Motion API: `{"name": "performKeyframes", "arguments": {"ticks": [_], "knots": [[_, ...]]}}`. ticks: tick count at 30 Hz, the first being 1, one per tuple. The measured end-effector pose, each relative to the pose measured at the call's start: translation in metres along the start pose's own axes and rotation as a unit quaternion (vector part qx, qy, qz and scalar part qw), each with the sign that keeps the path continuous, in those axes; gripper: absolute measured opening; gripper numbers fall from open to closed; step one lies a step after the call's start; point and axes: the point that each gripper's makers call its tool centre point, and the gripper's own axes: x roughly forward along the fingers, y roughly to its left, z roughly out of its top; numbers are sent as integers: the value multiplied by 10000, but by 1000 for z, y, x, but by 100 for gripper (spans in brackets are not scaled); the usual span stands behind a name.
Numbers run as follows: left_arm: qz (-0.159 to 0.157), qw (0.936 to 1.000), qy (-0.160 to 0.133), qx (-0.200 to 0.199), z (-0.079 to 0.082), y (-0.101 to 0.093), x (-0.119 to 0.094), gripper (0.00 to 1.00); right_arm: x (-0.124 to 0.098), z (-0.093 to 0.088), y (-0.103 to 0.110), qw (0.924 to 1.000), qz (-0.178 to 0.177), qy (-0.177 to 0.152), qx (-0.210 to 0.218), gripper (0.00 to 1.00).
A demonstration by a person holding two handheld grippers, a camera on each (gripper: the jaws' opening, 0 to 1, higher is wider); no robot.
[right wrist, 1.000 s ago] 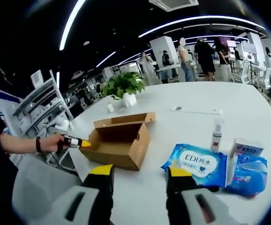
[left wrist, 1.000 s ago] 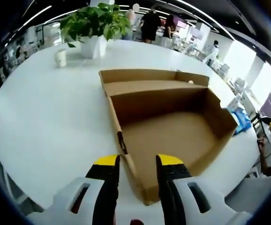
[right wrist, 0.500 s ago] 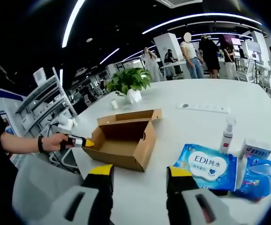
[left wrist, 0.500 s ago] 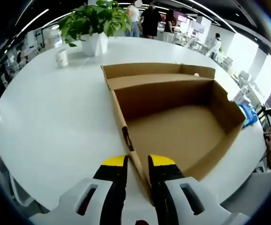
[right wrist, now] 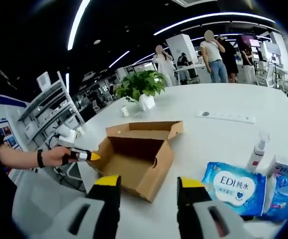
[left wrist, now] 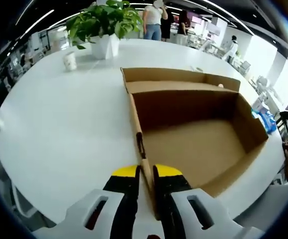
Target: Operate the shoe box by opening the lid, removing the specified soft item, and placing it in the target area until the item is outside and the box remains undamaged.
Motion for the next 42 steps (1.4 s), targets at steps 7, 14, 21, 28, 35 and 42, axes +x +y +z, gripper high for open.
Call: {"name": "performKeyframes", "arguments": {"ticks": [7, 14, 21, 28, 35, 42], "knots": [[62, 10000, -8, -7, 0, 4, 0, 7, 18, 13, 1, 10000, -1, -7, -20, 43], [181, 9998, -24, 36, 0, 4, 0, 6, 41, 28, -6, 10000, -49, -11, -21, 43], [218, 9997, -33, -53, 0, 4, 0, 5, 68, 42, -17, 9999, -118, 1, 68, 43], [185, 9997, -67, -142, 0, 4, 0, 5, 89, 56, -32, 9995, -203, -47, 235, 44], [189, 9996, -81, -173, 1, 4, -1, 5, 108, 68, -45, 9992, -241, -15, 310, 43], [186, 9997, -93, -151, 1, 4, 0, 5, 131, 70, -53, 9990, -304, 130, 294, 43]]}}
